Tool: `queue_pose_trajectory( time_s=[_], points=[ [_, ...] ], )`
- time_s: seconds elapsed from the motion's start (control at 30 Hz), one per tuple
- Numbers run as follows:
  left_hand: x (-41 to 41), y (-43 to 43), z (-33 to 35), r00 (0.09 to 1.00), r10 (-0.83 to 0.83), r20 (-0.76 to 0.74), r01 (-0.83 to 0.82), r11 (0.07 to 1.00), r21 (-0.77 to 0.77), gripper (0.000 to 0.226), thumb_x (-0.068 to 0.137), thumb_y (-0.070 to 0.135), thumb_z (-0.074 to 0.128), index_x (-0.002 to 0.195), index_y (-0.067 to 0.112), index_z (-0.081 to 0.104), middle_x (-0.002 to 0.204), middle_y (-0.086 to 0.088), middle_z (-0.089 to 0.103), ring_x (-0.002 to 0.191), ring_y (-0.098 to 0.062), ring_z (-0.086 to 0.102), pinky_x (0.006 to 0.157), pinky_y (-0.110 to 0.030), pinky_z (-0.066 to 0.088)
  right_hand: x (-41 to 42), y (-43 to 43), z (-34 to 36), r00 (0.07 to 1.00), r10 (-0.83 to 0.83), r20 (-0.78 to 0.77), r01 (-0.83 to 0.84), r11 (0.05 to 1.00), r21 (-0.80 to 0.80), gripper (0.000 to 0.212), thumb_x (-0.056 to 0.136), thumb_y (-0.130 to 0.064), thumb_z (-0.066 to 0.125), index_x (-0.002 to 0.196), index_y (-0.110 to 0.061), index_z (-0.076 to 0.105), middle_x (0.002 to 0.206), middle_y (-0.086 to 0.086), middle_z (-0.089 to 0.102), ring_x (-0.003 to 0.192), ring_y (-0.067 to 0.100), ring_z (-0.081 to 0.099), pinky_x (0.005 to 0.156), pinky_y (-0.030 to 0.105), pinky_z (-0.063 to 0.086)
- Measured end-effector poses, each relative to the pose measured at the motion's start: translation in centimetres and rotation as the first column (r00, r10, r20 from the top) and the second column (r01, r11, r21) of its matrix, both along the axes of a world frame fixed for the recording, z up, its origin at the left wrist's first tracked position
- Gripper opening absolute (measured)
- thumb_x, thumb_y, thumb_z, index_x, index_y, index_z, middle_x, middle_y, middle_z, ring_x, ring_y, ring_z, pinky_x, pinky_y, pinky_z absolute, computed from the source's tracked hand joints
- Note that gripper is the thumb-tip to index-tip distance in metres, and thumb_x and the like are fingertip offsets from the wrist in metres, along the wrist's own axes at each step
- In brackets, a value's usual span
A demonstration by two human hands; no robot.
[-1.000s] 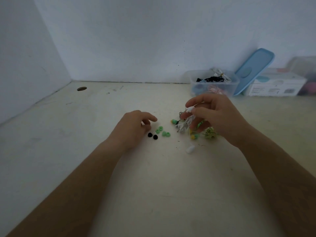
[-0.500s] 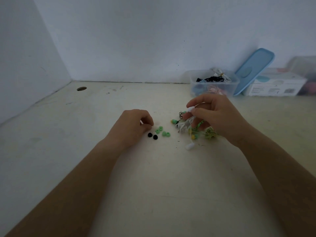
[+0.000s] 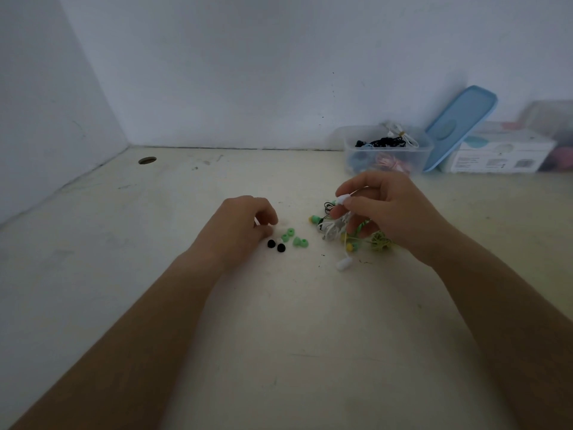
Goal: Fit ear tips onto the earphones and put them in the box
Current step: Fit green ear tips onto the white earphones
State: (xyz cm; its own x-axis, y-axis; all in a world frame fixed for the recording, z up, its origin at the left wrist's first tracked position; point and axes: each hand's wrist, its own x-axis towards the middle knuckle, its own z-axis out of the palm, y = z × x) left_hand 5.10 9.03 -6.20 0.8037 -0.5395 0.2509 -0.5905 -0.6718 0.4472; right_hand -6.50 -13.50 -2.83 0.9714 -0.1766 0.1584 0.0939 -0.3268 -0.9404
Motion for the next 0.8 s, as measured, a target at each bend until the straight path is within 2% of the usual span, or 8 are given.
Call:
queue_pose_trajectory(
  time_s=[0.2,0.27,0.33,0.47,0.53,0.63,0.73,0.8],
  points=[
    [0.0,-0.4,0.0,1.0,0.015,0.006,-0.015,1.0,-0.018,0.023,0.086,0.015,0.071,0.077,0.034,0.062,0.086,0.017,0.063,0.077,-0.001,0.059,0.067,-0.012,0.039,0.0,0.1,0.0,1.0,0.003,0.001,-0.003,1.0,0.003,0.006,0.094,-0.013,0.065,0.099,-0.01,0.068,0.082,0.006,0.077,0.061,0.022,0.064,0.058,0.031,0.053],
    [0.1,-0.5,-0.1,1.0,0.008,0.021,-0.008,1.0,-0.006,0.023,0.087,0.015,0.069,0.077,0.034,0.061,0.086,0.017,0.064,0.077,-0.002,0.06,0.068,-0.014,0.043,0.0,0.0,-0.1,1.0,-0.005,0.026,0.005,1.0,-0.017,0.006,0.092,-0.015,0.068,0.097,-0.013,0.07,0.076,0.003,0.075,0.054,0.015,0.058,0.053,0.025,0.048],
    [-0.1,-0.6,0.0,0.999,0.025,0.033,-0.024,1.0,-0.015,0.02,0.088,0.015,0.066,0.079,0.032,0.062,0.085,0.017,0.064,0.078,-0.002,0.061,0.068,-0.016,0.047,0.0,-0.1,-0.2,0.997,-0.023,0.072,0.03,0.995,-0.1,0.006,0.089,-0.018,0.072,0.094,-0.017,0.074,0.067,-0.007,0.07,0.049,0.002,0.053,0.051,0.011,0.041],
    [-0.8,-0.8,1.1,0.996,0.086,0.039,-0.075,0.972,-0.222,0.01,0.085,0.015,0.068,0.08,0.024,0.065,0.079,0.013,0.068,0.074,-0.002,0.065,0.064,-0.008,0.046,-0.1,-0.1,-0.2,0.991,-0.065,0.117,0.085,0.982,-0.169,0.004,0.087,-0.023,0.075,0.091,-0.023,0.076,0.066,-0.018,0.067,0.046,0.003,0.048,0.047,0.008,0.036],
    [-1.6,-1.1,1.6,0.998,0.049,-0.043,-0.061,0.927,-0.371,0.008,0.083,0.013,0.072,0.08,0.019,0.068,0.075,0.008,0.071,0.071,-0.005,0.068,0.066,-0.013,0.052,-0.1,-0.2,-0.1,0.986,-0.087,0.139,0.11,0.98,-0.166,0.004,0.088,-0.023,0.074,0.091,-0.024,0.076,0.069,-0.021,0.069,0.044,0.006,0.048,0.048,0.01,0.038],
    [-3.5,-1.7,2.2,0.956,-0.139,-0.257,-0.034,0.819,-0.572,0.01,0.083,0.006,0.076,0.089,0.012,0.071,0.077,-0.002,0.074,0.07,-0.014,0.07,0.064,-0.024,0.056,-0.2,0.0,0.0,0.987,-0.059,0.148,0.083,0.983,-0.162,0.005,0.087,-0.02,0.075,0.091,-0.023,0.076,0.077,-0.014,0.073,0.045,0.003,0.053,0.049,0.014,0.043],
    [-4.8,-2.3,2.2,0.9,-0.264,-0.348,-0.019,0.772,-0.635,0.016,0.084,0.006,0.075,0.098,0.013,0.075,0.086,-0.003,0.075,0.077,-0.013,0.07,0.072,-0.026,0.058,-0.2,0.1,0.0,0.991,-0.019,0.13,0.038,0.988,-0.15,0.006,0.085,-0.016,0.077,0.09,-0.018,0.075,0.074,-0.006,0.074,0.047,0.003,0.056,0.045,0.019,0.045],
    [-5.0,-2.7,2.0,0.865,-0.302,-0.4,-0.048,0.744,-0.666,0.014,0.083,0.005,0.075,0.093,0.015,0.077,0.087,0.0,0.075,0.08,-0.011,0.069,0.074,-0.025,0.054,-0.2,0.2,0.0,0.992,0.005,0.127,0.012,0.992,-0.129,0.006,0.084,-0.015,0.077,0.09,-0.016,0.074,0.074,0.0,0.075,0.055,0.014,0.062,0.046,0.023,0.048]
  ],
)
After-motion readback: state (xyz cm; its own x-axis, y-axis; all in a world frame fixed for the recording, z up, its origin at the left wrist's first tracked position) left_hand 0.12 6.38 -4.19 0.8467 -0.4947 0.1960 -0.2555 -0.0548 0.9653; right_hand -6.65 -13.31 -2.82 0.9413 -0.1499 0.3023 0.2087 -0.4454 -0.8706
